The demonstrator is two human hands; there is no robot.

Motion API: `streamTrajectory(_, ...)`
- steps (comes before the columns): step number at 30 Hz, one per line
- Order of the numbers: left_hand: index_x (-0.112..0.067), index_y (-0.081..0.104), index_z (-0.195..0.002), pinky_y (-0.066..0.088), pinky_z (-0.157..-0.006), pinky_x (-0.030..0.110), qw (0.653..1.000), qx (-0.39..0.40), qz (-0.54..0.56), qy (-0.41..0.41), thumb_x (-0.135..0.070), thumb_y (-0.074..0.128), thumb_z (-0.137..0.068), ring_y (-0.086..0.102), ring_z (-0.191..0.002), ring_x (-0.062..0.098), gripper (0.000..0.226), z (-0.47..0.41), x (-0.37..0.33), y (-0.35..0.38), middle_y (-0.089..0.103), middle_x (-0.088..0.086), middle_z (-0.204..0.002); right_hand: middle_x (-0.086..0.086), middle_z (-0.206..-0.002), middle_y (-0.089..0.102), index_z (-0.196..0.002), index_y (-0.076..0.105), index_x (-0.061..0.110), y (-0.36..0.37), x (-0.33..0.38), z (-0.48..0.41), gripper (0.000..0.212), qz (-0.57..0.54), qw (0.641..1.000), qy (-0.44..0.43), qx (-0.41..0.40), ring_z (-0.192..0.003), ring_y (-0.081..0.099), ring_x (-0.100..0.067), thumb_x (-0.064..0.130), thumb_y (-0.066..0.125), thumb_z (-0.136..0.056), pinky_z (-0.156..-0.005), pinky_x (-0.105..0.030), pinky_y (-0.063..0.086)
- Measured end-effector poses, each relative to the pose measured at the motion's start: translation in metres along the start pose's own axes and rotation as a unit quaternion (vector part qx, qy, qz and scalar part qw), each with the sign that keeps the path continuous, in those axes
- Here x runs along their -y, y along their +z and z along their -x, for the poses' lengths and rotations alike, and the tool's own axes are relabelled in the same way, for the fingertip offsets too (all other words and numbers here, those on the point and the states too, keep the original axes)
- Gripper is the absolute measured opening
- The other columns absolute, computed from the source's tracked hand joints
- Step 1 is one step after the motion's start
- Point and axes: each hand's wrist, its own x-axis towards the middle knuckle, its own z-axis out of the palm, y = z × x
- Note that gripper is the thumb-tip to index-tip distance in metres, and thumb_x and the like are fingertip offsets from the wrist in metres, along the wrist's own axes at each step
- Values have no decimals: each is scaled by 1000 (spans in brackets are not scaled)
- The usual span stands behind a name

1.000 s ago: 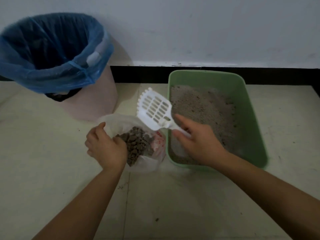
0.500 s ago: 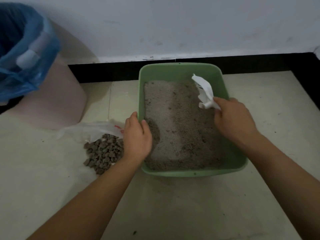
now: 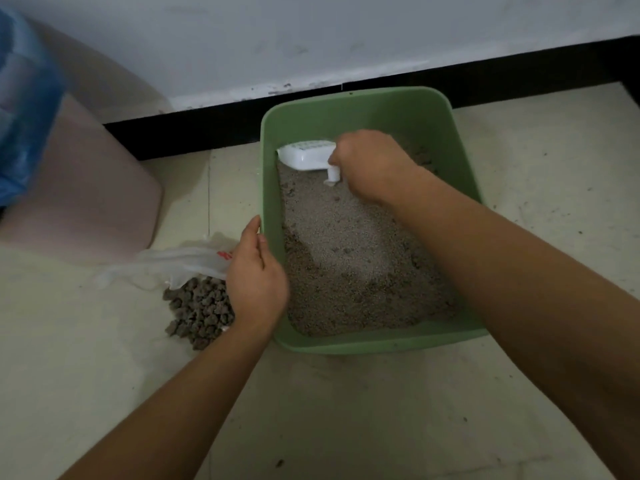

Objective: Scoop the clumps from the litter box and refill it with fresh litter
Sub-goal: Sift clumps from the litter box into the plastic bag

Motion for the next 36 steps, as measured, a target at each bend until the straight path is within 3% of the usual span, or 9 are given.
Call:
streamTrajectory(5, -16, 41, -148, 35, -93, 19, 1000, 16, 7, -14, -19, 33, -106, 44, -113, 2, 43, 1, -5, -4, 53, 5, -142, 0, -105, 67, -122, 65, 22, -6, 5, 48, 29, 50, 994, -81, 52, -81, 58, -13, 19, 62, -93, -73, -26, 52)
streamTrajectory(8, -16, 41, -148, 34, -95, 20, 999, 17, 24, -18, -20, 33, -106, 49, -123, 11, 43, 2, -6, -5, 52, 5, -143, 8, -105, 65, -121, 65, 35, -21, 10, 88, 28, 43, 991, -92, 90, -86, 61, -10, 26, 58, -96, -75, -26, 55)
streamTrajectory(14, -18, 41, -148, 28, -98, 17, 998, 27, 41, -33, -22, 31, -107, 47, -131, 17, 42, 3, -4, -4, 49, 3, -146, 16, -71, 61, -116, 67, 37, -61, -2, 134, 24, -85, 990, 97, 64, -56, 57, -2, 31, 60, -94, -58, -26, 54)
streamTrajectory(17, -18, 42, -147, 30, -97, 17, 998, 28, 48, -31, -22, 31, -107, 48, -129, 17, 42, 3, -4, -5, 51, 3, -144, 17, -70, 61, -107, 72, 40, -78, -12, 142, 18, -72, 984, 157, 48, -58, 56, -4, 40, 65, -90, -56, -27, 51)
streamTrajectory(21, -18, 41, -147, 28, -97, 16, 998, 26, 50, -36, -21, 31, -107, 47, -130, 16, 42, 1, -5, -4, 50, 2, -145, 10, -62, 65, -83, 74, 34, -83, -27, 143, 13, -87, 967, 220, 97, -53, 61, -9, 47, 70, -84, -51, -27, 51)
streamTrajectory(26, -16, 43, -146, 32, -97, 17, 998, 26, 48, -30, -20, 32, -107, 50, -127, 15, 41, 0, -5, -4, 53, 3, -142, 3, -58, 71, -72, 76, 18, -53, -52, 137, 25, -98, 935, 271, 210, -53, 67, -12, 38, 71, -86, -60, -30, 57)
streamTrajectory(30, -15, 42, -146, 34, -89, 9, 998, 30, 56, -30, -19, 31, -107, 48, -103, -9, 41, 2, -10, -6, 59, -2, -132, -4, -59, 71, -74, 77, 13, -44, -70, 147, 33, -200, 902, 298, 241, -46, 49, -15, 40, 66, -89, -46, -24, 41)
streamTrajectory(32, -12, 43, -145, 31, -71, -5, 997, 28, 66, -31, -17, 32, -107, 47, -77, -25, 40, 2, -10, -6, 59, -16, -103, -1, -51, 64, -72, 75, 12, -37, -75, 155, 39, -227, 890, 296, 261, -44, 44, -15, 45, 64, -90, -46, -25, 39)
streamTrajectory(36, -8, 44, -144, 31, -58, -7, 997, 27, 65, -35, -14, 32, -107, 42, -62, -33, 40, 2, -9, -3, 44, -25, -85, 2, -43, 56, -63, 66, 15, -16, -70, 162, 47, -239, 892, 249, 292, -39, 44, -12, 47, 55, -96, -49, -26, 43)
